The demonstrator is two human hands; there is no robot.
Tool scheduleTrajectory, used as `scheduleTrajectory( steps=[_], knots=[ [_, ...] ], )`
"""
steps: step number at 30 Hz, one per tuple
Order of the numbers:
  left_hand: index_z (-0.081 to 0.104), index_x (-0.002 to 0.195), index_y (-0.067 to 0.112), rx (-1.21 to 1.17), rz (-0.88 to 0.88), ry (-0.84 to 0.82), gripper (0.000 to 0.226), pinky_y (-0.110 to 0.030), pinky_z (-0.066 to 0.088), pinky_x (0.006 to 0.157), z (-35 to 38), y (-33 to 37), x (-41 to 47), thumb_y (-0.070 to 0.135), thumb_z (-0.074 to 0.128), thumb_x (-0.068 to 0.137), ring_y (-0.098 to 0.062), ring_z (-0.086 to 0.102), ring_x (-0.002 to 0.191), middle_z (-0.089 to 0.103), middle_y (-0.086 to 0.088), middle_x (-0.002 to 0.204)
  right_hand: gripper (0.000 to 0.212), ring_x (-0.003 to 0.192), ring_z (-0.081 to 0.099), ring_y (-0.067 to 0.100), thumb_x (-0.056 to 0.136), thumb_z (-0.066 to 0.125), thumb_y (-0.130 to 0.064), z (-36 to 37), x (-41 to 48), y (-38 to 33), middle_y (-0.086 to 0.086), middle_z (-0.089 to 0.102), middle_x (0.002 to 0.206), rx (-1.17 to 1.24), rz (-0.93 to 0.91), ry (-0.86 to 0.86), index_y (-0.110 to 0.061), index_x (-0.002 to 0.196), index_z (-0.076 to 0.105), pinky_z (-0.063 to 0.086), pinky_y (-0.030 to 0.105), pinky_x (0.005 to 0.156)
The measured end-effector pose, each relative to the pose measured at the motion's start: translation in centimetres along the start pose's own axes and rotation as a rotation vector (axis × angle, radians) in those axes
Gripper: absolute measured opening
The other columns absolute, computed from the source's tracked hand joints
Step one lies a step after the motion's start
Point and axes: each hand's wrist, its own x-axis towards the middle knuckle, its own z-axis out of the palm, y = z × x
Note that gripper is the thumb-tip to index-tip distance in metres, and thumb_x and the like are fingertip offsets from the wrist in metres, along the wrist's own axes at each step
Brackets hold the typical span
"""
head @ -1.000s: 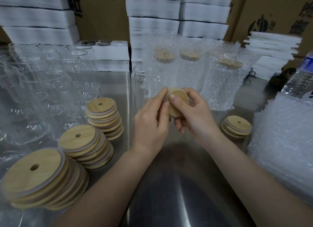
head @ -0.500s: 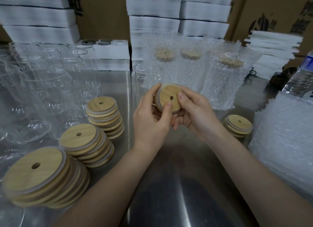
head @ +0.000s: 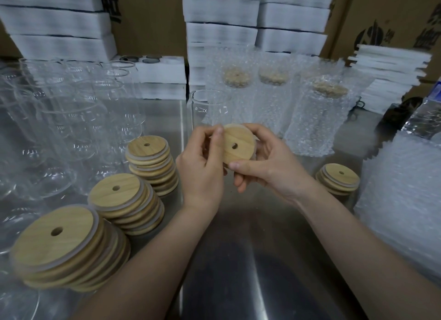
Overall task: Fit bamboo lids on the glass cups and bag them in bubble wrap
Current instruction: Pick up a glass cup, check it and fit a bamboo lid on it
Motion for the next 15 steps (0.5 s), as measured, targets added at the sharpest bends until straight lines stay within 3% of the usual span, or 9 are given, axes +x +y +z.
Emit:
scheduleTrajectory(
  steps=[3,6,10,15],
  knots=[
    [0.066,0.087,0.012,0.076,0.061,0.005,0.026,-0.033,0.046,0.062,-0.1,-0.3,0.0,0.027,0.047,0.098,-0.005,0.055,0.067,0.061,0.006,0.071,0.050,0.051,0.061,0.024,0.065,0.074,-0.009,0.0,-0.1,0.0,0.010,0.065,0.082,-0.018,0.010,-0.003,-0.011,0.111,0.055,0.054,0.030,0.045],
    [0.067,0.098,0.005,0.201,0.199,0.043,0.026,-0.025,0.045,0.079,0.0,-0.1,-0.1,0.016,0.044,0.098,-0.010,0.055,0.086,0.061,-0.006,0.093,0.035,0.053,0.061,0.025,0.075,0.070,-0.012,-0.4,-0.1,-0.1,0.009,0.066,0.078,-0.004,0.026,0.048,-0.007,0.107,0.056,0.053,0.031,0.046],
    [0.057,0.121,-0.002,0.338,0.304,0.030,0.036,-0.046,0.044,0.096,0.2,0.4,-0.5,0.011,0.051,0.088,-0.033,0.051,0.109,0.050,-0.021,0.118,0.012,0.049,0.060,0.024,0.090,0.062,-0.010,-0.9,0.1,-0.1,0.012,0.064,0.072,0.058,0.020,0.228,-0.007,0.099,0.055,0.051,0.030,0.043],
    [0.037,0.141,-0.002,0.476,0.239,0.003,0.067,-0.022,0.017,0.112,0.4,0.4,-0.6,0.012,0.068,0.083,-0.029,0.033,0.131,0.036,-0.023,0.142,0.008,0.051,0.065,0.027,0.097,0.052,-0.007,-1.6,0.5,-0.1,0.017,0.065,0.080,0.224,0.008,0.404,-0.007,0.104,0.050,0.052,0.030,0.043]
  ],
)
